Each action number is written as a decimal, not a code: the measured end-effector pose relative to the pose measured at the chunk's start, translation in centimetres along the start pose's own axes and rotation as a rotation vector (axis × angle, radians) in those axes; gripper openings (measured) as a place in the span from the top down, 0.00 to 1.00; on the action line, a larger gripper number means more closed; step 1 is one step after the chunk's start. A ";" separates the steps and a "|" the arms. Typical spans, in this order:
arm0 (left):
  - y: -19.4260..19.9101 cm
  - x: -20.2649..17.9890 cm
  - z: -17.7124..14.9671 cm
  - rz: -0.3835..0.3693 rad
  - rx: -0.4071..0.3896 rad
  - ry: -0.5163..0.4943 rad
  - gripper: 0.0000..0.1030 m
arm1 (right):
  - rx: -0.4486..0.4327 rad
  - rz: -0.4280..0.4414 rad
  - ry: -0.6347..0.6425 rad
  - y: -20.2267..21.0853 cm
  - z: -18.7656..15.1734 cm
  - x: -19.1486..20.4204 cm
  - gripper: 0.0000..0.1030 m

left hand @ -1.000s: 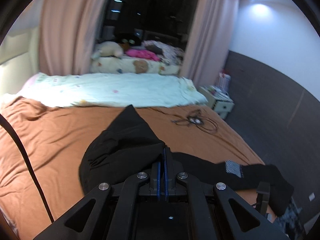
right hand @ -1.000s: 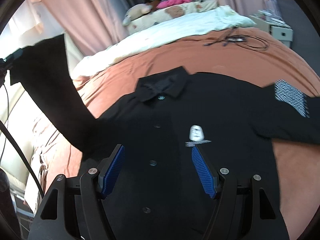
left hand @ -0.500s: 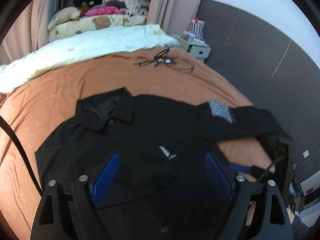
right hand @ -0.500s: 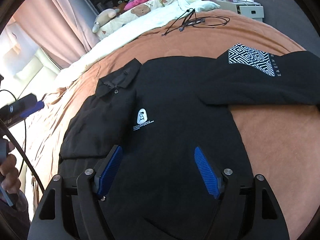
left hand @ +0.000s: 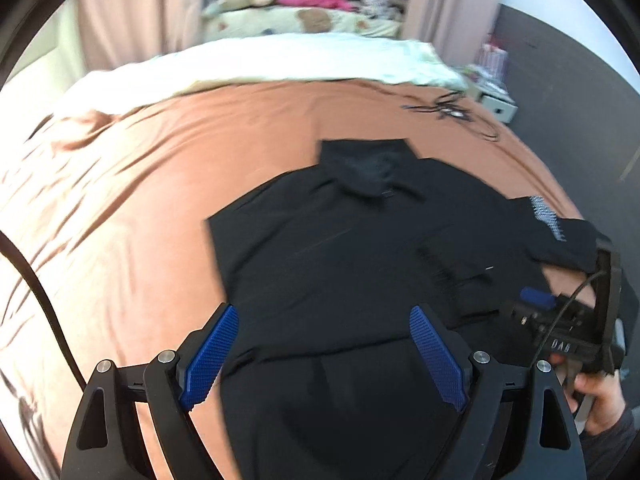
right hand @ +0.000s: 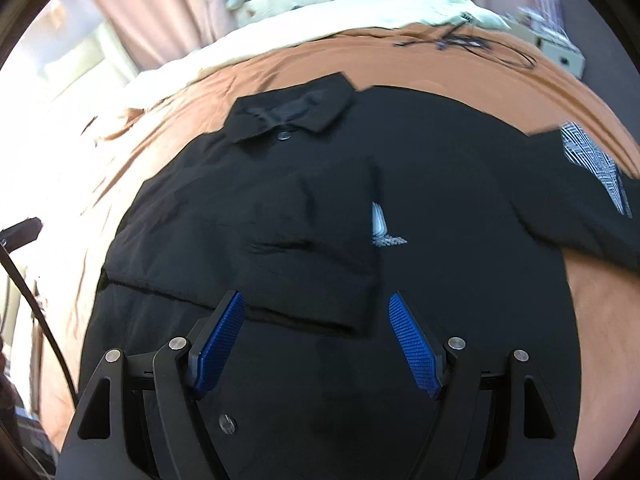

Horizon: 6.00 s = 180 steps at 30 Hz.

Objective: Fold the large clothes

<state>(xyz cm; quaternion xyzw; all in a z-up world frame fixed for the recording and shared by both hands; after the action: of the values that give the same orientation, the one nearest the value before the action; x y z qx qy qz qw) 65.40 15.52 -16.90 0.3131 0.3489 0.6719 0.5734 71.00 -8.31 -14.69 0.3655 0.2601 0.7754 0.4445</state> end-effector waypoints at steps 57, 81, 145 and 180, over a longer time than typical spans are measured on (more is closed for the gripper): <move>-10.9 6.5 -7.2 0.144 0.170 0.065 0.81 | -0.032 0.072 -0.354 -6.5 -0.8 -11.4 0.89; 0.3 -2.7 -3.7 0.075 0.053 -0.001 0.47 | -0.323 -0.075 -0.505 14.9 -10.6 -22.1 0.28; 3.5 3.3 -4.8 0.051 -0.007 0.140 0.47 | -0.518 0.101 -0.032 17.1 4.8 15.5 1.00; 4.7 13.1 -9.2 0.175 0.043 0.164 0.47 | 0.118 0.371 -0.024 -5.0 6.3 12.8 0.26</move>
<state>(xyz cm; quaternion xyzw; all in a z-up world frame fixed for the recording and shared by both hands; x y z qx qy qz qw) 53.31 26.96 -17.87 0.2986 0.3805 0.7350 0.4752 74.15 5.83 -10.27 0.4416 0.2281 0.8231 0.2749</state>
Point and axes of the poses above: each gripper's, at about its wrist camera, not at the fingertips, and y roughly against the way its jaws point, x to its left, z to its top, the point moved 10 cm from there along -y, roughly the way its jaws point, and after that the axes turned 9 degrees about z, right-handed, at the moved point
